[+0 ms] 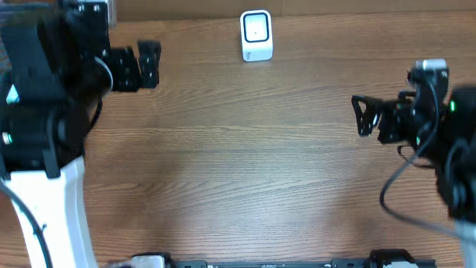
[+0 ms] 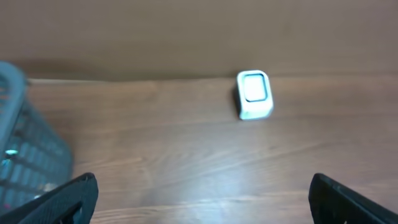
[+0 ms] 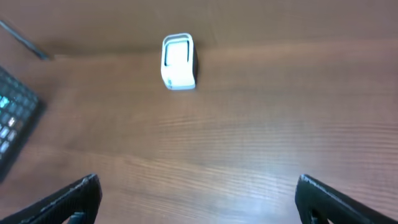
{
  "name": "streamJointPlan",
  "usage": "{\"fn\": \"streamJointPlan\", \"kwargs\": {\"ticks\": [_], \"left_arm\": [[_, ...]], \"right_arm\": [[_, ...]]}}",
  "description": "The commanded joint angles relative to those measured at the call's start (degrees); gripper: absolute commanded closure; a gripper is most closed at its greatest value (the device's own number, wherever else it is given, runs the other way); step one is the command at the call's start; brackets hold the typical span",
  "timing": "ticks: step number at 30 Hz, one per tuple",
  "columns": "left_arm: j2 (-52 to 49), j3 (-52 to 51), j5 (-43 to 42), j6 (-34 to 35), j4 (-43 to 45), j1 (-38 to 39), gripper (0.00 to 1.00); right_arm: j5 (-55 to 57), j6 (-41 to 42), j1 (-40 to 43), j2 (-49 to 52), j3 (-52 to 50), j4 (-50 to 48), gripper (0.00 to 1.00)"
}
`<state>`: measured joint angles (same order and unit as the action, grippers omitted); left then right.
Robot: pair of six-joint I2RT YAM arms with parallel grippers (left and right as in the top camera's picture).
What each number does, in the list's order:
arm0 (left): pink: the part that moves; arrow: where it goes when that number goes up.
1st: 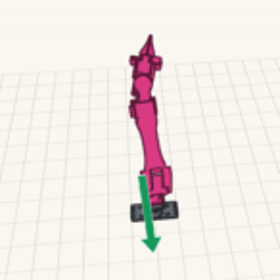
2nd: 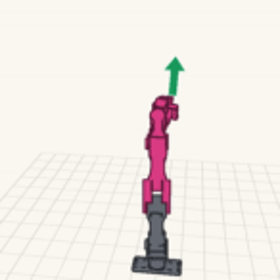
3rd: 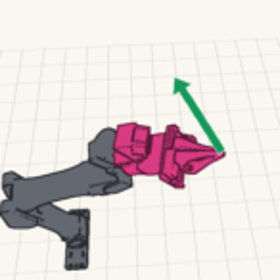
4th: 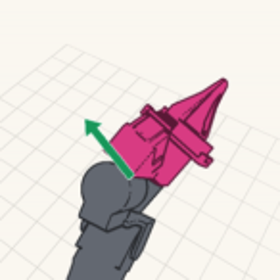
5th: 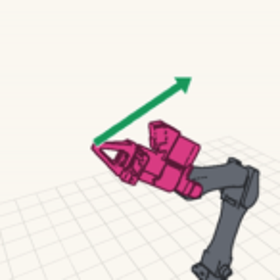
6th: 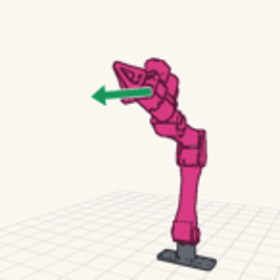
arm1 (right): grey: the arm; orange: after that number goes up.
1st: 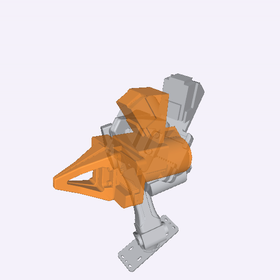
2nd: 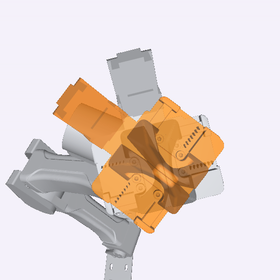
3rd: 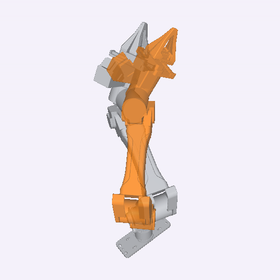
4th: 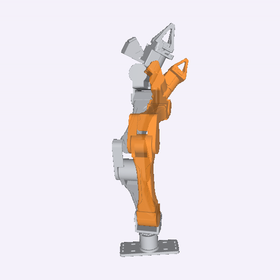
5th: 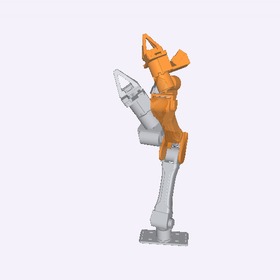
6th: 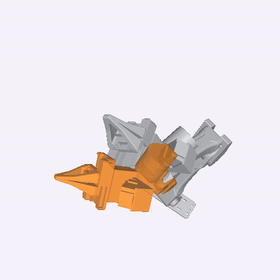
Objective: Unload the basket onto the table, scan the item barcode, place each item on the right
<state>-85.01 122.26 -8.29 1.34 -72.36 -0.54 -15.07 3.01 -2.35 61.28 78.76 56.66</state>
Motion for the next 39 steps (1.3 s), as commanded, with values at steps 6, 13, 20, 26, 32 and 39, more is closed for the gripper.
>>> {"fn": "streamJointPlan", "kwargs": {"ticks": [6, 13, 20, 26, 32, 39], "left_arm": [[-7.8, 5.2, -8.2, -0.2, -7.1, -0.3, 0.00], [-9.5, 5.9, 4.4, 12.3, -7.2, -5.6, 0.06], [-9.9, 7.2, 4.9, 23.3, -5.6, -26.5, 0.00], [-12.6, 7.2, 6.1, 27.0, -6.2, -39.9, 0.00], [-17.7, 7.2, 12.5, 27.4, -7.1, -43.0, 0.03], [-26.7, 7.2, 12.8, 26.4, -6.6, -43.4, 0.01]], "right_arm": [[-3.6, 0.0, -0.3, 11.9, 10.5, 5.6, 0.00], [-6.5, 0.0, -0.3, 15.0, 10.5, 6.5, 0.00], [-6.5, 0.0, -0.3, 15.1, 10.5, 8.3, 0.00], [-6.5, 0.0, -0.3, 15.1, 10.5, 9.3, 0.00], [-6.5, 0.0, -0.3, 15.1, 10.5, 10.6, 0.00], [-7.4, 0.0, -0.3, 15.1, 10.5, 10.7, 0.00]]}}
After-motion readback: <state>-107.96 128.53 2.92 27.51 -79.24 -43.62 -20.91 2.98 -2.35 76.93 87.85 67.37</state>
